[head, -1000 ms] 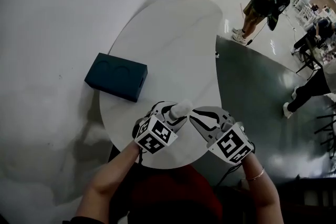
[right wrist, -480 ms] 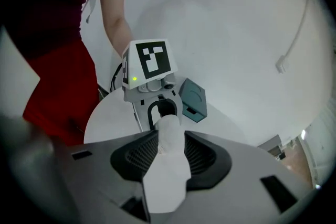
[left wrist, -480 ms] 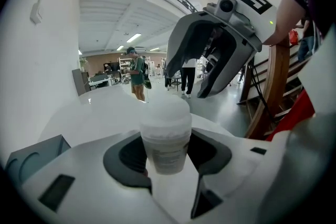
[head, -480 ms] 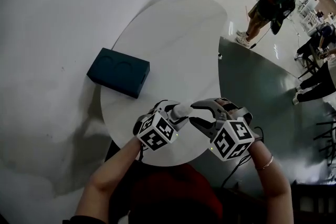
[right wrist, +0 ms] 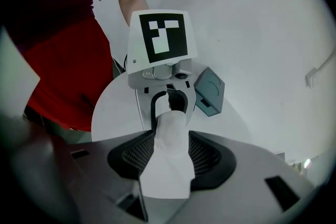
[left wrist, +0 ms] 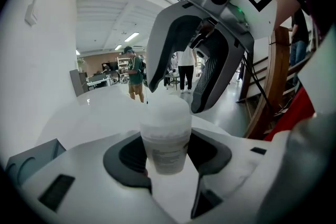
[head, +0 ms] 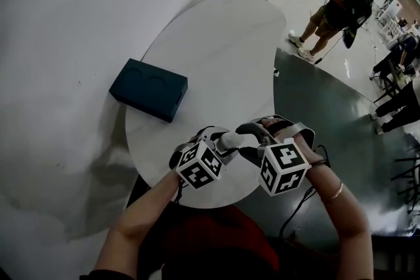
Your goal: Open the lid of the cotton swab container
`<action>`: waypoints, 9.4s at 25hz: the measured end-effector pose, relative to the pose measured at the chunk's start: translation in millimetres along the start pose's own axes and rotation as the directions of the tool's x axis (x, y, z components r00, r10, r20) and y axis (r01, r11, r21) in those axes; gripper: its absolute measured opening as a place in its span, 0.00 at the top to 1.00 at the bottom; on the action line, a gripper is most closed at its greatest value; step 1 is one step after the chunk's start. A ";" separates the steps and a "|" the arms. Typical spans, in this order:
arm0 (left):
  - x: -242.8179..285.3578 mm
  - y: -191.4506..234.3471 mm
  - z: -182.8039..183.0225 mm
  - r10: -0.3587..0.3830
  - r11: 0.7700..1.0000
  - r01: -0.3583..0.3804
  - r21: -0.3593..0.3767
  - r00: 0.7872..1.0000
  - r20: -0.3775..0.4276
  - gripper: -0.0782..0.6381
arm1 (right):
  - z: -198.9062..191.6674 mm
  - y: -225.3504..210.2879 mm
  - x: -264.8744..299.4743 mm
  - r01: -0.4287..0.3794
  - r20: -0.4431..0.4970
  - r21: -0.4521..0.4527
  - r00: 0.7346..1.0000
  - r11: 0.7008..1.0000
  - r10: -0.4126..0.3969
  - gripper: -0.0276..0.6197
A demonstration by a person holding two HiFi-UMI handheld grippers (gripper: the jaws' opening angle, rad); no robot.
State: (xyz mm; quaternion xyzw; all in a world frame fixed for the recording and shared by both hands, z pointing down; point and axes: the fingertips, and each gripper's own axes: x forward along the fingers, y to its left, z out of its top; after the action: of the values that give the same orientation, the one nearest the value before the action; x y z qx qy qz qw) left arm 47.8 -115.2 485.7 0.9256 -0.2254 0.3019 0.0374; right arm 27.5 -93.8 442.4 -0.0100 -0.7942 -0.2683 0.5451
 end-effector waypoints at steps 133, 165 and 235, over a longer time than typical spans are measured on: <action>-20.4 24.2 -8.9 0.078 0.997 -0.076 -0.031 0.994 0.070 0.59 | -2.3 -61.7 -14.0 0.149 0.133 0.235 0.974 0.961 -0.183 0.66; -22.2 58.8 -6.0 0.215 0.958 -0.195 -0.212 0.974 0.072 0.59 | -45.9 -68.7 -24.2 -0.127 0.336 0.926 0.702 0.355 -0.627 0.81; -22.0 73.6 -16.4 0.345 0.889 -0.306 -0.341 0.937 0.057 0.59 | -59.5 -26.9 20.7 -0.075 0.201 0.973 0.732 0.216 -0.651 0.93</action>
State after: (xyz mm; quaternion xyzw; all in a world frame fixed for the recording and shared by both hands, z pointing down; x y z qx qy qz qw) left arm -9.2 -169.0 481.5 0.8714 -0.4262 0.2078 0.1259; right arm 62.0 -148.5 464.9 0.3934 -0.8976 0.1720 0.1001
